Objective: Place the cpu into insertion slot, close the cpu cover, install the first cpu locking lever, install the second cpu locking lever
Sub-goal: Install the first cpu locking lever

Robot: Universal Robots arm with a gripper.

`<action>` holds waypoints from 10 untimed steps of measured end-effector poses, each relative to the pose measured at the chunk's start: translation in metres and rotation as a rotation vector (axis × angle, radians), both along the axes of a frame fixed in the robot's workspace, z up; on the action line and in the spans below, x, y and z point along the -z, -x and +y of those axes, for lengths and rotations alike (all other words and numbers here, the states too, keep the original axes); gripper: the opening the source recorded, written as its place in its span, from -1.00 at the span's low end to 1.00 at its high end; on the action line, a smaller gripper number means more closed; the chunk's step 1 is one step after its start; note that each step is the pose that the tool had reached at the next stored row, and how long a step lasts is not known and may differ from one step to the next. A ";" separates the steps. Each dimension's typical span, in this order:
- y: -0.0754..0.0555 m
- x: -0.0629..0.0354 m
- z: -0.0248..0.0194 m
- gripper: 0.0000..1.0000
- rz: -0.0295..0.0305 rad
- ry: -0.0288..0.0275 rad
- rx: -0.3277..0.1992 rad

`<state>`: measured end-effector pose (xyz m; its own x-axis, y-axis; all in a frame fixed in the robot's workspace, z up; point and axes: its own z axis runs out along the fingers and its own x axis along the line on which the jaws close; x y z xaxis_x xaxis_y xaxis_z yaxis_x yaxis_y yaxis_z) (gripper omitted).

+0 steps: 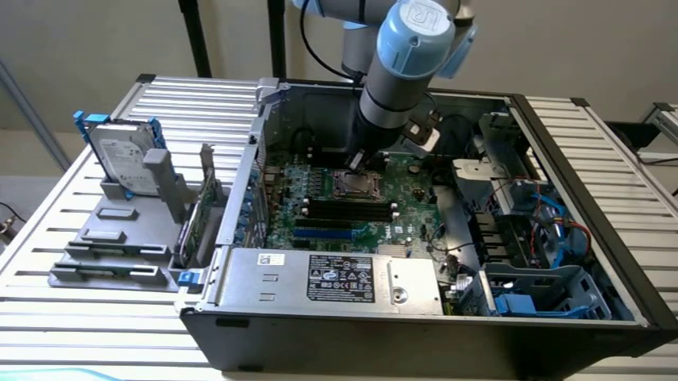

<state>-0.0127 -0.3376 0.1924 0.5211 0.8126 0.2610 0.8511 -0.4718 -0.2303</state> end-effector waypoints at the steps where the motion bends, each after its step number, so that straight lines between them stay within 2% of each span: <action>1: -0.001 0.0000 -0.0001 -0.79 0.0001 -0.0005 0.000; 4: -0.002 0.0001 -0.0013 -0.79 0.0000 -0.0057 0.000; 8: -0.002 0.0005 -0.0037 -0.79 0.0002 -0.0229 0.000; 10: -0.002 0.0011 -0.0045 -0.79 0.0000 -0.0286 0.000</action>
